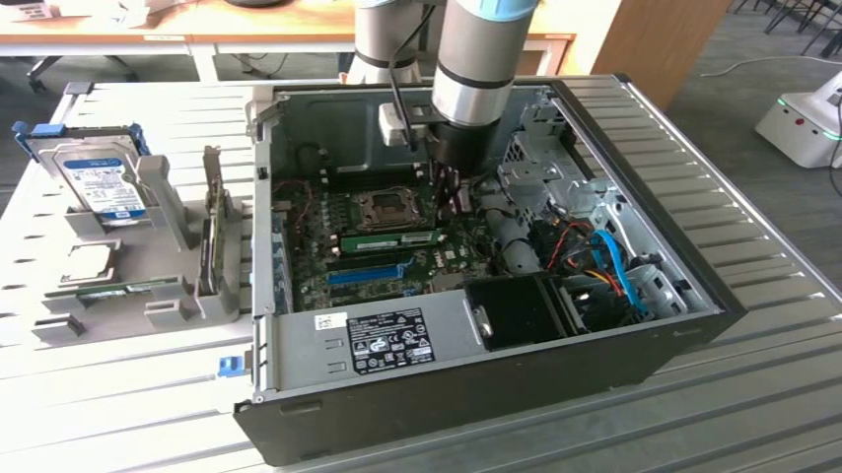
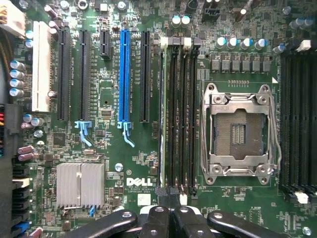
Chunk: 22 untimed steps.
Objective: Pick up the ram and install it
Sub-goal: 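Press down the ram until it locks into place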
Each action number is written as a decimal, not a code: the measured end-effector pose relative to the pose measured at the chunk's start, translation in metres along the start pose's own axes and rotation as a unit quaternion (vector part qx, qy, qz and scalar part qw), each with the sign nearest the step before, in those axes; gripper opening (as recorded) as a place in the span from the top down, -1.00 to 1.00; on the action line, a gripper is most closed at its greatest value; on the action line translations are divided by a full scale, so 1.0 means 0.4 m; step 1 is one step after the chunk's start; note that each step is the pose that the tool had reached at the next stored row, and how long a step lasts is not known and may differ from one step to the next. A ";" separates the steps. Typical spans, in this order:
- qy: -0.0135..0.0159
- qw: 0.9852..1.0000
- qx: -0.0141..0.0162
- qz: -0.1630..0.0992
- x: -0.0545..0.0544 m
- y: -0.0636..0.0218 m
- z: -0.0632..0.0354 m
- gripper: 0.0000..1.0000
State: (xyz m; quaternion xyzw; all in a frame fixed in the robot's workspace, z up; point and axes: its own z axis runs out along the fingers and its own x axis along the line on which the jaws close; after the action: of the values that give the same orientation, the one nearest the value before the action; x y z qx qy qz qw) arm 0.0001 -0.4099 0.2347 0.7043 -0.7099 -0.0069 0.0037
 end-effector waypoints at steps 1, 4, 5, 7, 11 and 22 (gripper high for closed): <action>0.000 1.000 0.000 0.000 0.000 0.000 -0.004 0.79; 0.000 1.000 0.000 0.000 0.000 0.000 -0.016 0.79; 0.000 1.000 0.000 0.000 0.000 0.000 -0.019 0.79; 0.000 1.000 0.000 0.000 0.000 0.000 -0.025 0.79; 0.000 1.000 0.000 0.000 0.000 0.001 -0.038 0.79; 0.000 1.000 0.000 0.000 0.000 0.001 -0.048 0.79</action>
State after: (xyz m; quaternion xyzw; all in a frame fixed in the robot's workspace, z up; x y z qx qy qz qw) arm 0.0001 -0.4099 0.2539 0.7043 -0.7098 -0.0069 0.0037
